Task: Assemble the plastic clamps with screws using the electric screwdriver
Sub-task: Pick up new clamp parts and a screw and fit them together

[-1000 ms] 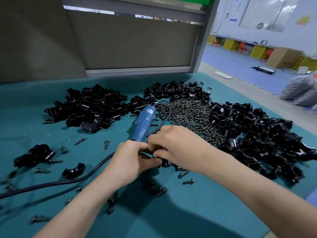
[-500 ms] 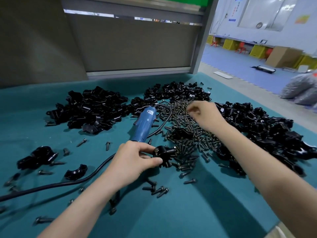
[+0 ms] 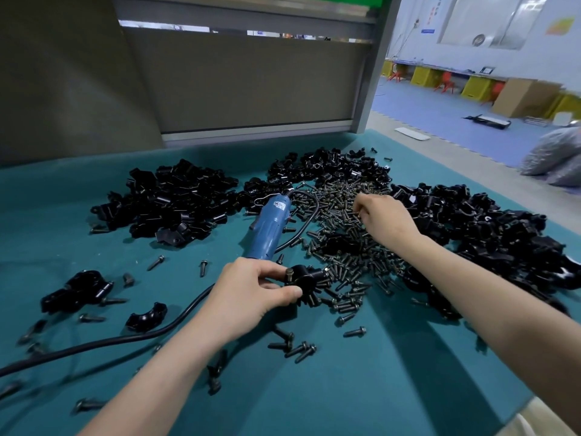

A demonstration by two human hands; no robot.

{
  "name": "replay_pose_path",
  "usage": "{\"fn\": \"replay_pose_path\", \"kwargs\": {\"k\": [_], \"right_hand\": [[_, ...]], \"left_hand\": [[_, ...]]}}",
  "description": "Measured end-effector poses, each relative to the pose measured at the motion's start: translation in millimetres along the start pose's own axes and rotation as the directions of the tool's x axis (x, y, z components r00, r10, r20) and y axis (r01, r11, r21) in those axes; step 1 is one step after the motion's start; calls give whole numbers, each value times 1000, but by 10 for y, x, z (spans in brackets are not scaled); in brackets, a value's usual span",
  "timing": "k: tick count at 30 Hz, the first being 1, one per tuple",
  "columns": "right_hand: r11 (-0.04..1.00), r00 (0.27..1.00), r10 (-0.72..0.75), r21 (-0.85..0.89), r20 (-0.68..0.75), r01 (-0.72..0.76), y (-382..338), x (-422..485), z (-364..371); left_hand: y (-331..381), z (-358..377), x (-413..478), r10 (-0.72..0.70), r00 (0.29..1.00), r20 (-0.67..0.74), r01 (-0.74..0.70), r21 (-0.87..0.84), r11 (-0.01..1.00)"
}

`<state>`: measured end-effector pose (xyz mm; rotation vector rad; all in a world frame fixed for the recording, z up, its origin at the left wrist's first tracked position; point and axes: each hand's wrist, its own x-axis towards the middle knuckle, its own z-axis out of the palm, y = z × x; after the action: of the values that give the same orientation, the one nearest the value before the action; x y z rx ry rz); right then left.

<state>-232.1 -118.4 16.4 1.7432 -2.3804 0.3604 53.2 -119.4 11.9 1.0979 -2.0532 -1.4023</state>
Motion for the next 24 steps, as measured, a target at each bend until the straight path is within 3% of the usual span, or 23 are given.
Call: {"fn": "replay_pose_path", "kwargs": {"k": [3, 5, 8, 11, 14, 24], "right_hand": [[962, 997, 52, 271, -60, -34, -123, -44, -143], [896, 998, 56, 440, 12, -56, -276, -110, -273], [812, 980, -94, 583, 177, -28, -556, -309, -452], [799, 938, -234, 601, 256, 35, -771, -492, -552], [781, 919, -276, 623, 280, 45, -837, -554, -587], [758, 916, -271, 652, 297, 13, -873, -542, -544]], "left_hand": [[1, -4, 3, 3, 1000, -8, -3, 7, 1000], [0, -9, 6, -3, 1000, -8, 3, 10, 1000], [-5, -7, 11, -16, 1000, -7, 16, 2, 1000], [-6, -1, 12, -9, 1000, -6, 9, 11, 1000], [-12, -5, 16, -10, 1000, -18, 10, 30, 999], [9, 4, 8, 18, 999, -40, -15, 69, 997]]}}
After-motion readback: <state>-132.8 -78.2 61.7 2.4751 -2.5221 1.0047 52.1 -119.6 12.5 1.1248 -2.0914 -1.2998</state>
